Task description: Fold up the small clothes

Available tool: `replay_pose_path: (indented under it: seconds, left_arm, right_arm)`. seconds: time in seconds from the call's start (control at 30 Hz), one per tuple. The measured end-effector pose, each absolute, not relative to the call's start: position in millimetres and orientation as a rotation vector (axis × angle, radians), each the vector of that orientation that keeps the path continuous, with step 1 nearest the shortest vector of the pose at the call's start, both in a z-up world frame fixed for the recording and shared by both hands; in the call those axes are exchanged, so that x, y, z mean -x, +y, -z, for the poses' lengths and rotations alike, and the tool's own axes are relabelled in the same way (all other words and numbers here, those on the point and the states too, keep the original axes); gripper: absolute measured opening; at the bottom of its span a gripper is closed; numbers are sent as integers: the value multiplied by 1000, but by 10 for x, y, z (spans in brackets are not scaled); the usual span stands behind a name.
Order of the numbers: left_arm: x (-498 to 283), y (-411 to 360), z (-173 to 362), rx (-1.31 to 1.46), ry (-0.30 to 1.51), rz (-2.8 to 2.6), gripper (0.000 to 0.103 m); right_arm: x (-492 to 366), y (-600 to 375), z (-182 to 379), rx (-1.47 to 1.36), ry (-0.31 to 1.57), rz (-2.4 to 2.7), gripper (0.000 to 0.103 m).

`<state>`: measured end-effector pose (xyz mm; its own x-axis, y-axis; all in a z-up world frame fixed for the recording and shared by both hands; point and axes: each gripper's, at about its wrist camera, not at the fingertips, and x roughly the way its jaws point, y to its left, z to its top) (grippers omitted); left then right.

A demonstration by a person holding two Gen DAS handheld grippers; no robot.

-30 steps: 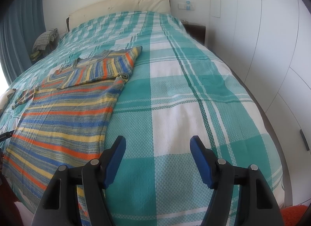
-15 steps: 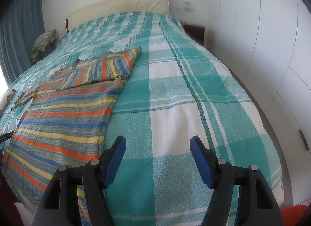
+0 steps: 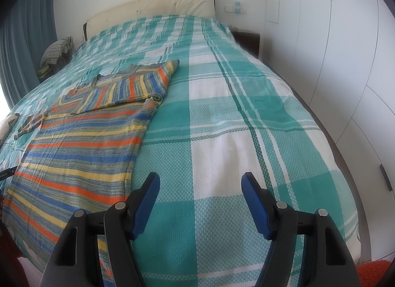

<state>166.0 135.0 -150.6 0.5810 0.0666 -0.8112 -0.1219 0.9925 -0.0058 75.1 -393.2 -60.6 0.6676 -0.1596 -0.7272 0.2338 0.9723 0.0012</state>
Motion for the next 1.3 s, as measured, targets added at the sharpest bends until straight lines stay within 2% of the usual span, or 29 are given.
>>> replay_pose_path:
  seconds: [0.4,0.57,0.77,0.93,1.03,1.1,1.13,1.17,1.2,1.3]
  left_arm:
    - [-1657,1344,1487,70,953,-101,103]
    - [-1648,1411,1304,141,979,-26,102]
    - [-2061,2152,893,456,884,4,102]
    - [-2774,2683,976,591,922,-88,100]
    - [-3172,2649,1089,574,975,-66,88]
    - [-3379,2544,1183,528,1013,-71,86]
    - [-3436,2492,1234,494,1026,-94,77]
    - [-3475,2449,1269,467,1034,-109,38]
    - [-3514,2410,1294,442,1051,-117,8]
    - [-3544,2262,1045,395,1007,-125,5]
  right_arm:
    - [-754,-3933,609,-97,810,223,68]
    - [-755,-3937,608,-99,812,224,68]
    - [-759,-3973,622,-111,815,229,68]
    - [-781,-3986,643,-112,822,228,68]
    - [-801,-3969,672,-104,831,229,68]
    - [-804,-3948,689,-95,839,229,68]
    - [-810,-3937,697,-89,842,229,68]
    - [-816,-3927,703,-85,845,227,68]
    - [-822,-3917,705,-81,846,225,68]
    - [-829,-3883,689,-70,838,213,68]
